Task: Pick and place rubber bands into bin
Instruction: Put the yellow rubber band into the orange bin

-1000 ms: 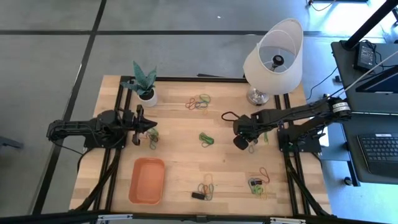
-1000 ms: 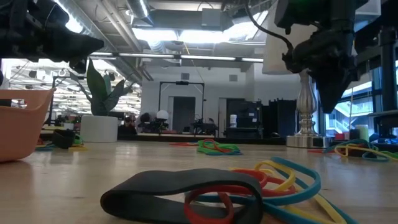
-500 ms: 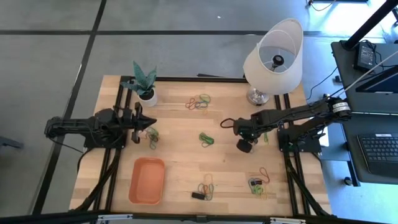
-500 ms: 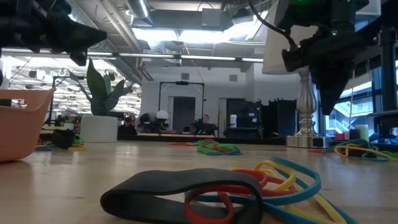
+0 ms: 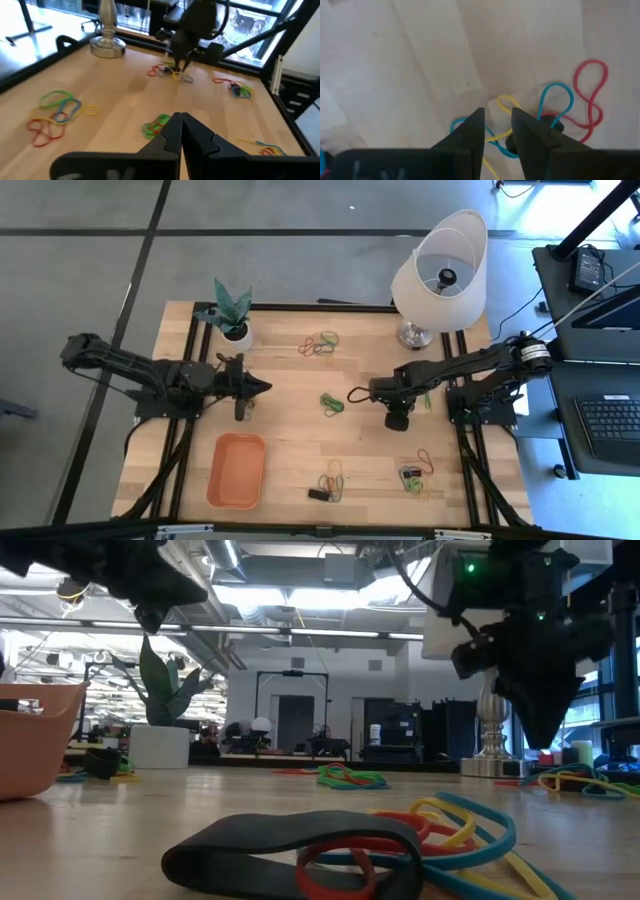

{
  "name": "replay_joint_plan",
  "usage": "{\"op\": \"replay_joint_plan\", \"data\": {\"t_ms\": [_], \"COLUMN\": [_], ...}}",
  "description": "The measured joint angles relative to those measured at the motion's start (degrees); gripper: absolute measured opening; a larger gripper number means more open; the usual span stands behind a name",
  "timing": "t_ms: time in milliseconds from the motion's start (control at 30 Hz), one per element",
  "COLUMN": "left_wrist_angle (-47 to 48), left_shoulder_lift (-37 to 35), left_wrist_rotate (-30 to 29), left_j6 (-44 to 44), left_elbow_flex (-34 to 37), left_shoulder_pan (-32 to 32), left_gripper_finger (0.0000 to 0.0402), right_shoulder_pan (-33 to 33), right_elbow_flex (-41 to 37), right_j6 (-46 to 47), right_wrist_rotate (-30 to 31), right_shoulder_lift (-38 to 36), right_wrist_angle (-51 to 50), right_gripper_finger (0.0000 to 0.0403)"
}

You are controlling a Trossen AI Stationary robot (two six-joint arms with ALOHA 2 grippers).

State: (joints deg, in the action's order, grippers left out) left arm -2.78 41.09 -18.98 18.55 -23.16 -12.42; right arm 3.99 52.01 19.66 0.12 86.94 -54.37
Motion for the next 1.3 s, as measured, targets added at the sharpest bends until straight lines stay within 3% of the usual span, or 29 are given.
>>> {"op": "replay_joint_plan", "data": {"t_ms": [233,500,733,967,1300], "left_wrist_angle": [0.0,0.0,0.0,0.0,0.0], "left_shoulder_lift": [6.1,7.3,7.3,7.3,7.3], "left_wrist_rotate": [-2.0,-5.4,-5.6,-7.2,-10.5], "left_j6": [1.0,1.9,1.9,1.7,1.7], "left_elbow_flex": [-4.5,-5.6,-5.6,-5.6,-5.6], "left_shoulder_pan": [-3.5,-6.6,-7.8,-7.7,-7.7], "left_gripper_finger": [0.0003,0.0003,0.0003,0.0003,0.0004], "right_shoulder_pan": [0.0,0.0,0.0,0.0,0.5], "right_elbow_flex": [0.0,0.0,0.2,0.0,0.0], "right_j6": [-8.0,-14.2,-13.9,-7.6,6.9], "right_wrist_rotate": [0.0,0.2,0.5,0.2,1.6], "right_shoulder_lift": [5.0,10.5,12.4,5.4,-14.5], "right_wrist_angle": [-0.2,-0.6,-1.8,-6.7,-10.8], "right_gripper_finger": [0.0103,0.0097,0.0010,0.0004,0.0002]}}
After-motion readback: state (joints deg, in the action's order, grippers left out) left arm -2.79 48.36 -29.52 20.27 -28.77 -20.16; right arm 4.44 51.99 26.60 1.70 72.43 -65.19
